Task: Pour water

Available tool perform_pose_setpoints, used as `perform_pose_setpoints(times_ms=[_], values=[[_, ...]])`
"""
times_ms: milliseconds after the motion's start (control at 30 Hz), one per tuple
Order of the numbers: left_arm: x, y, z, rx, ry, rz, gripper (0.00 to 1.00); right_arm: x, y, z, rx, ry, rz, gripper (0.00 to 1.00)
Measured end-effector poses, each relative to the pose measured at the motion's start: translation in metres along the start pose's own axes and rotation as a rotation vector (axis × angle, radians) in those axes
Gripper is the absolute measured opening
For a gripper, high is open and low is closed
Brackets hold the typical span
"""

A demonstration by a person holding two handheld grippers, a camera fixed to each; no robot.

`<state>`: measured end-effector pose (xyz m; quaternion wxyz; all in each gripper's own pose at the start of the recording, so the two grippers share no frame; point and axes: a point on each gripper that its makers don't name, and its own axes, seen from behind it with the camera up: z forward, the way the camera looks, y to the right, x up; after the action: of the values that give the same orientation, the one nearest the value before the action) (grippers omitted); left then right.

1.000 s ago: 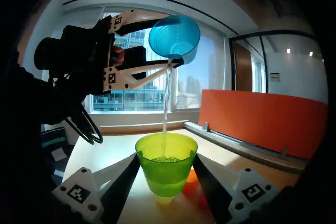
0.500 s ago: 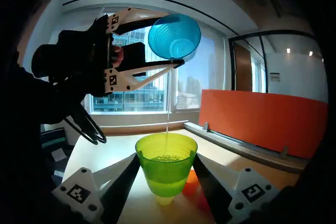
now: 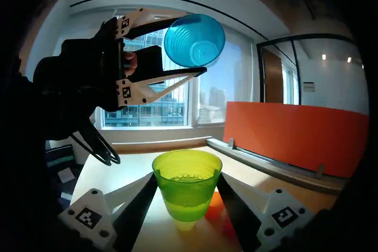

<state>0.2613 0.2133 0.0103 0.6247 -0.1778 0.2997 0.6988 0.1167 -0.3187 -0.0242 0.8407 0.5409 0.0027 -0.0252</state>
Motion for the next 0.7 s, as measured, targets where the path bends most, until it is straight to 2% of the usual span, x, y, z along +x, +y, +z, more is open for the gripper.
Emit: perform_pose_setpoints(times_ms=[167,333,533,700], values=[[-0.002,-0.003,0.002,-0.002,0.0,-0.018,0.86,0.001,0.0,-0.001,-0.001,0.001,-0.001,0.88],[-0.006,-0.003,0.004,-0.005,-0.002,-0.082,0.86,0.002,0.0,0.0,-0.002,0.004,-0.001,0.88],[-0.012,0.0,0.005,-0.014,-0.01,-0.196,0.86,0.002,0.001,0.0,-0.005,0.007,-0.001,0.88],[-0.015,0.007,0.005,-0.022,-0.01,-0.329,0.86,0.003,0.001,-0.001,-0.005,0.01,0.0,0.88]])
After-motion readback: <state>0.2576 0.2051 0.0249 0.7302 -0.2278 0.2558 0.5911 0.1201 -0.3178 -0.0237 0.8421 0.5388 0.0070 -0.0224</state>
